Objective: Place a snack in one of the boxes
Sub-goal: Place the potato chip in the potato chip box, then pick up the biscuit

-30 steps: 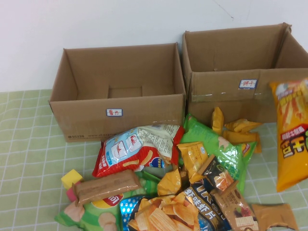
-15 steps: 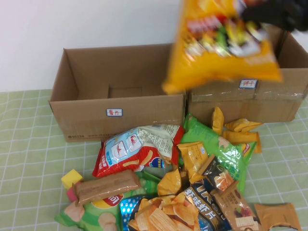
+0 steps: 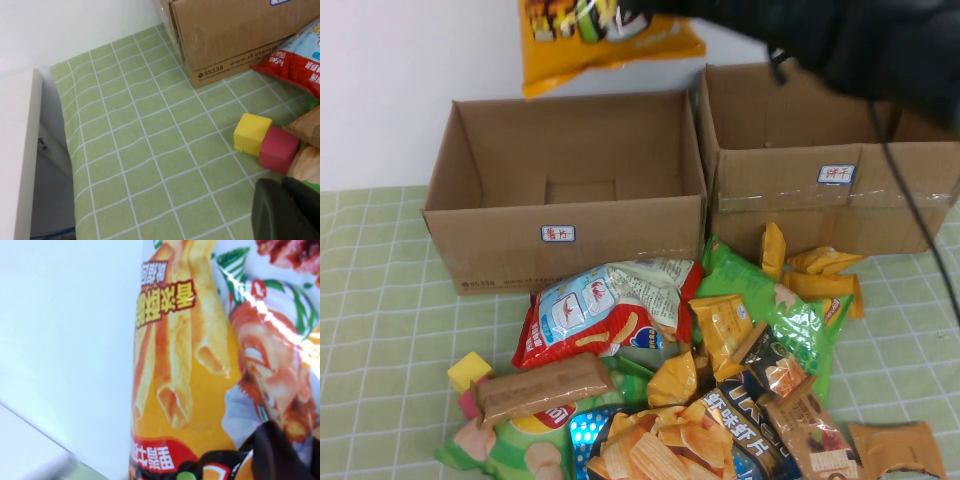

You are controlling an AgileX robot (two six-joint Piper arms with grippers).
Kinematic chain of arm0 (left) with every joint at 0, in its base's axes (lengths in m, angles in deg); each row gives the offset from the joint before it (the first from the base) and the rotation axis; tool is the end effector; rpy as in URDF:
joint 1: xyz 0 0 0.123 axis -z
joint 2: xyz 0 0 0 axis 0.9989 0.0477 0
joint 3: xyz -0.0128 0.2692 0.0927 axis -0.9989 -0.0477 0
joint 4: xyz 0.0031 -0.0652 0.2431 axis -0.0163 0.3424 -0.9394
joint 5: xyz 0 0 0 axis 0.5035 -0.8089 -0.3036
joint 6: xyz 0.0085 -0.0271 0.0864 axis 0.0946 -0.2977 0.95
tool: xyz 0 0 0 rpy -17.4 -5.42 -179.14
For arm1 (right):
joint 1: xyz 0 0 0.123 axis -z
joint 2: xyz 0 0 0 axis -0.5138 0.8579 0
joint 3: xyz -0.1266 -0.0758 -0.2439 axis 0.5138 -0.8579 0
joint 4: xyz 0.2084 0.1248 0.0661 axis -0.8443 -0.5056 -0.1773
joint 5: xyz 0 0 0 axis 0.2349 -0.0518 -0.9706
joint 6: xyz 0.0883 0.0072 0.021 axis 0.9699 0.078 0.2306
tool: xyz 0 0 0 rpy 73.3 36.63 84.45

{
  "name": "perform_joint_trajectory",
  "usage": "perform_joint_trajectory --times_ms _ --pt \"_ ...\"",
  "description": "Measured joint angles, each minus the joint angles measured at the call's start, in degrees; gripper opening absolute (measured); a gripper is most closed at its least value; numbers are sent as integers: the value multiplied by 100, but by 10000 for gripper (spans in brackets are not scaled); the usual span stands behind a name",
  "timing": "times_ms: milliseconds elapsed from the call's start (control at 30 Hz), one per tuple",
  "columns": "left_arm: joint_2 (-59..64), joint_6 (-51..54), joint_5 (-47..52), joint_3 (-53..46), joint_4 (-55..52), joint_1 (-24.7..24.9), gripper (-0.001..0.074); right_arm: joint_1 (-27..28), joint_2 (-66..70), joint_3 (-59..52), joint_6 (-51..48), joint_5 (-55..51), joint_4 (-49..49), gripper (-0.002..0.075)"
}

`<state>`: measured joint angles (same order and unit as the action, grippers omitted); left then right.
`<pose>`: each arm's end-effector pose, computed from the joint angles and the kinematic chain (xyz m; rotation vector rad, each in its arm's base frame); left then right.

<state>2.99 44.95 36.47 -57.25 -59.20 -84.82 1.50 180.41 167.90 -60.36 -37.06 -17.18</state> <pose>0.0635 -0.0053 0.2602 0.2481 1.9310 0.0723 0.4183 0.2560 0.3765 -0.5077 1.5351 0.6010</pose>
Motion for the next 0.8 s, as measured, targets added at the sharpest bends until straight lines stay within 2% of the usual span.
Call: perform_joint_trajectory --times_ms 167,267,433,500,567,667,700,800 --pt "0 0 -12 0 0 0 -3 -122 831 430 -542 599 -62 70" --pt "0 0 -12 0 0 0 -3 -180 1006 443 -856 880 -86 175" --pt "0 -14 -57 0 0 0 -3 -283 1028 507 -1074 1670 -158 419" --pt "0 -14 -54 0 0 0 -2 -283 1028 507 -1085 1885 -183 469" --pt "0 -24 -54 0 0 0 -3 -283 992 507 -1085 1950 -193 489" --pt "0 -24 -69 0 -30 0 -2 -350 755 507 -882 1959 -206 459" --pt "0 -24 -82 0 -58 0 -3 -402 626 507 -789 1964 -216 410" --pt "0 -24 -122 0 -204 0 -2 -613 181 507 -633 1949 -216 177"
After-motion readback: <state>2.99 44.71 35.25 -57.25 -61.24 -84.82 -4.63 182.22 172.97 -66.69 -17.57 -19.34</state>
